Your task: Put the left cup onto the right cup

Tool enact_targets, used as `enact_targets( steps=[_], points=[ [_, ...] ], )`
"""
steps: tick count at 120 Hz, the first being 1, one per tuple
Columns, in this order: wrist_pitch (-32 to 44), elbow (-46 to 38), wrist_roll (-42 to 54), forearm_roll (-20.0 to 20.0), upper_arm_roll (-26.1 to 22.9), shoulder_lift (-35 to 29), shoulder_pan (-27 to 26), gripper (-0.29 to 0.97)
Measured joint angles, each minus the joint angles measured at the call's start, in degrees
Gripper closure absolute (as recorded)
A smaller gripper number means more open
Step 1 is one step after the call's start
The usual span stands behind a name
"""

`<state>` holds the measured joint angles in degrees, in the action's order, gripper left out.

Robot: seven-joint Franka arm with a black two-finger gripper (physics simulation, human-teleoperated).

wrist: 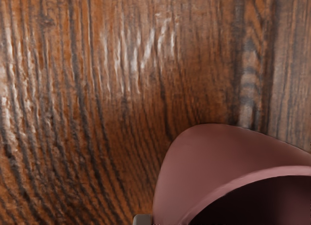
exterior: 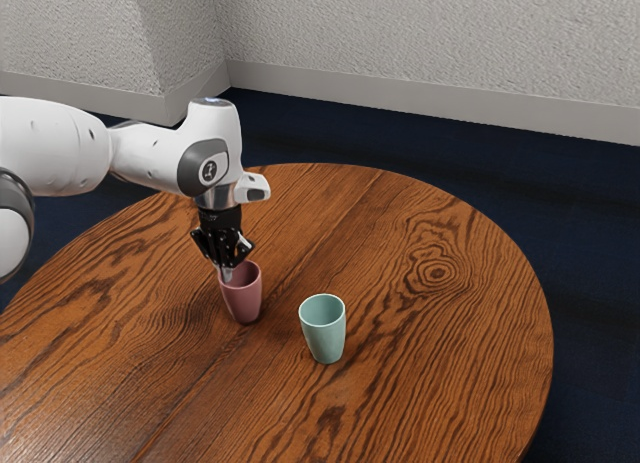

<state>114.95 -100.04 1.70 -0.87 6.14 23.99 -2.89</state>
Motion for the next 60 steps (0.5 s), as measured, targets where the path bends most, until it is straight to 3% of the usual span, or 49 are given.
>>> enact_targets(
  steps=[60],
  points=[
    [-0.25,-0.19,-0.08,-0.49,-0.08,-3.27,-0.75,0.79]
  ],
)
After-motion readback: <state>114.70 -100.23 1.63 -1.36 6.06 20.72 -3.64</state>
